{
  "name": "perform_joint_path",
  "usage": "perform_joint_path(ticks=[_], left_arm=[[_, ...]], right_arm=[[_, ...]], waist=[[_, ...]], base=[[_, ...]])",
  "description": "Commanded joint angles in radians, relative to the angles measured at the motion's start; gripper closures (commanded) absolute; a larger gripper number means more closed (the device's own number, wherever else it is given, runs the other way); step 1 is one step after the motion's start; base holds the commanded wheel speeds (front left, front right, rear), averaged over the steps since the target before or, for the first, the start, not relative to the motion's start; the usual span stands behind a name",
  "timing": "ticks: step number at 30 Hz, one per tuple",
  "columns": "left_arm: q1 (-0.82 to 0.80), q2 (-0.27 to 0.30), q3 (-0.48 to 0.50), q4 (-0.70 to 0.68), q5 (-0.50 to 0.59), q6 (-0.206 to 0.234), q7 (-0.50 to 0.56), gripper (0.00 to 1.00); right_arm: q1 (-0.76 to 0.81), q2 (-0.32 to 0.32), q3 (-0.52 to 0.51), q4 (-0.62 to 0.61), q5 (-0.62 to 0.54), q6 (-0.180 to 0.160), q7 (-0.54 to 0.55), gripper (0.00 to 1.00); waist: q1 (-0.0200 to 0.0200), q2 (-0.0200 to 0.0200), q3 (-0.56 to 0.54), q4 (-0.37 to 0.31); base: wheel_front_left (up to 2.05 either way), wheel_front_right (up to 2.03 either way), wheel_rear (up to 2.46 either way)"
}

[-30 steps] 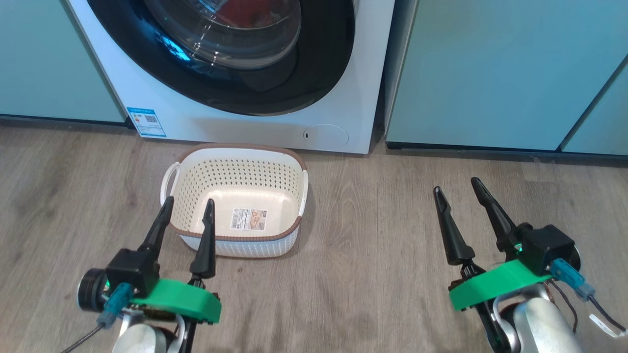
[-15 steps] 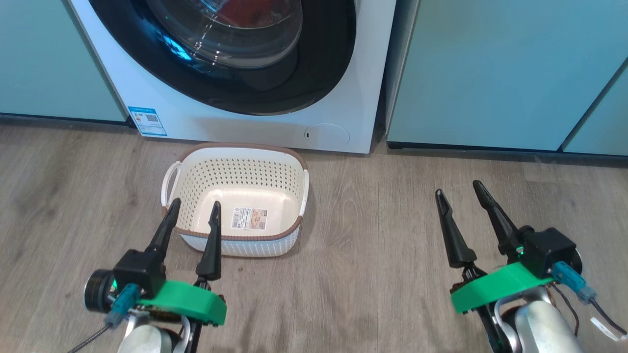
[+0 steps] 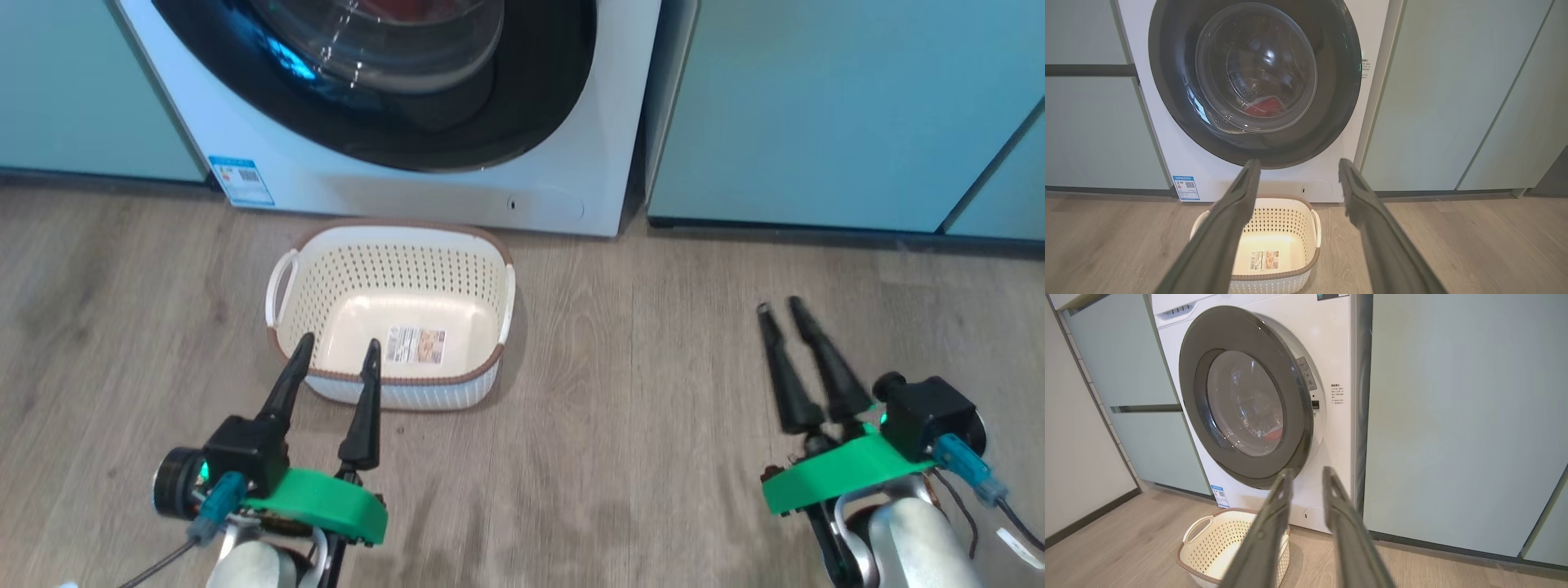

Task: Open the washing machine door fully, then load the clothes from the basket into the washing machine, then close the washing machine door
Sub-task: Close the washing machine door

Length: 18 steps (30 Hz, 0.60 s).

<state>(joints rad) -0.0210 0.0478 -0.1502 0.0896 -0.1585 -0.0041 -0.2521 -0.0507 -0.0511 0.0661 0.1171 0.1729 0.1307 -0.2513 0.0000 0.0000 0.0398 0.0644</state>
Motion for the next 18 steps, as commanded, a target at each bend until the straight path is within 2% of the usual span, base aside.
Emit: perform_joint_path(ticks=[1, 8, 14, 18], left_arm=[[-0.055, 0.002, 0.024, -0.036, -0.009, 0.007, -0.01, 0.0], [-0.111, 0.002, 0.002, -0.055, -0.015, 0.006, -0.01, 0.0], [-0.188, 0.002, -0.026, -0.076, -0.033, 0.006, -0.01, 0.0], [-0.237, 0.002, -0.055, -0.088, -0.04, 0.008, -0.01, 0.0]], right_arm=[[-0.041, 0.001, 0.023, -0.04, -0.015, 0.0, -0.01, 1.0], [-0.164, -0.028, 0.093, -0.038, -0.036, 0.0, -0.01, 1.0], [-0.414, -0.14, 0.223, -0.016, -0.043, 0.0, 0.003, 1.0], [-0.61, -0.222, 0.307, 0.025, -0.008, 0.0, 0.025, 1.0]], waist=[[0.0, 0.0, 0.027, 0.006], [0.0, 0.0, 0.148, 0.03], [0.0, 0.0, 0.278, 0.07], [0.0, 0.0, 0.357, 0.103]], base=[[0.0, 0.0, 0.0], [0.0, 0.0, 0.0], [0.0, 0.0, 0.0], [0.0, 0.0, 0.0]])
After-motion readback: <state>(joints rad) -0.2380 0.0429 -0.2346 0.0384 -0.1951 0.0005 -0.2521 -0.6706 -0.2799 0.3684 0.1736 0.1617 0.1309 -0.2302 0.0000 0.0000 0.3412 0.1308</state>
